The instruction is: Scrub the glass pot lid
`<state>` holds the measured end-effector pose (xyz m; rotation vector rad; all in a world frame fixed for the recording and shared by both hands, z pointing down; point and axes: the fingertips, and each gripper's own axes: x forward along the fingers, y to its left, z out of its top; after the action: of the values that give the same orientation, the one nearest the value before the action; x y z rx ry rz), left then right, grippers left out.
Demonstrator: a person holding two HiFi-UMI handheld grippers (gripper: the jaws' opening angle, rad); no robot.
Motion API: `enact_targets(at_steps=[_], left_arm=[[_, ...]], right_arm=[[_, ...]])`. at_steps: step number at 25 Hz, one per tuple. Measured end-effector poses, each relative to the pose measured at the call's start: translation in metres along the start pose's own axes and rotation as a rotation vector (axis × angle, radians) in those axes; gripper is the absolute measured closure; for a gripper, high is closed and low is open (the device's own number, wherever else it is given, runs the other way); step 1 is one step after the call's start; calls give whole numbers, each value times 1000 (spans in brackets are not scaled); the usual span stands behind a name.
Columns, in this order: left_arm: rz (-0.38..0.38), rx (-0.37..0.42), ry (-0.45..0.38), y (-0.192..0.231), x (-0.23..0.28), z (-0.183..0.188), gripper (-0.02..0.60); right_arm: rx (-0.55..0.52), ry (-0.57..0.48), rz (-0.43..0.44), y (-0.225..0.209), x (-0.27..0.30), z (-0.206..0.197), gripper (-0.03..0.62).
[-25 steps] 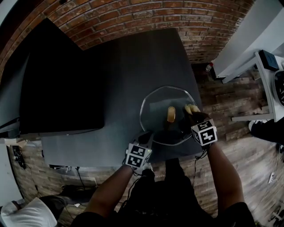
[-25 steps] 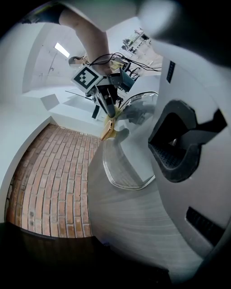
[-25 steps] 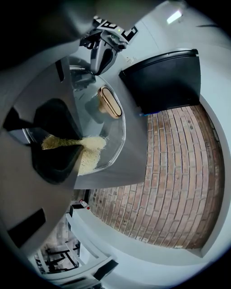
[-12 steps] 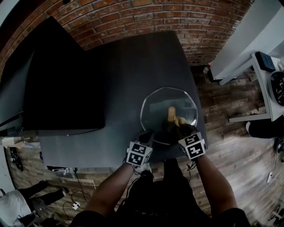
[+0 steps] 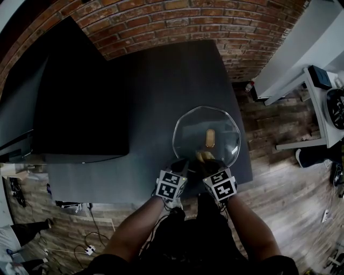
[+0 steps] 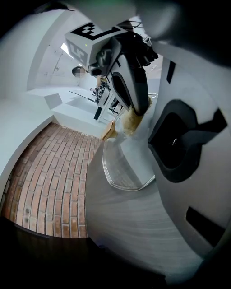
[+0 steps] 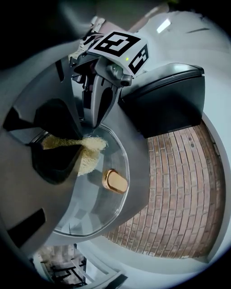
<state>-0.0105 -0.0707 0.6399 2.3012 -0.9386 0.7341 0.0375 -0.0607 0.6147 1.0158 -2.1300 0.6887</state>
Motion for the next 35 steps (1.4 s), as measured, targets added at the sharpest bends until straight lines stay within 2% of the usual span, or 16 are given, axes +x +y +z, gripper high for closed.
enact_targets(at_steps=[6,13,24,35], left_arm=[[1,-13,-9,-2,-1,2,551],[3,-5,-11,-1,0,2,551],[10,6,-10,-2,0,1,551],[22,-10,-16,-3,1,0,551]], right_arm=[[-36,13,48,22,8,-1,551],[-45,23,59,8,-4,-10,551],[-8,23,-15,-66,-27,-9,551],[-48,58,-56,-148,-20,15,551]])
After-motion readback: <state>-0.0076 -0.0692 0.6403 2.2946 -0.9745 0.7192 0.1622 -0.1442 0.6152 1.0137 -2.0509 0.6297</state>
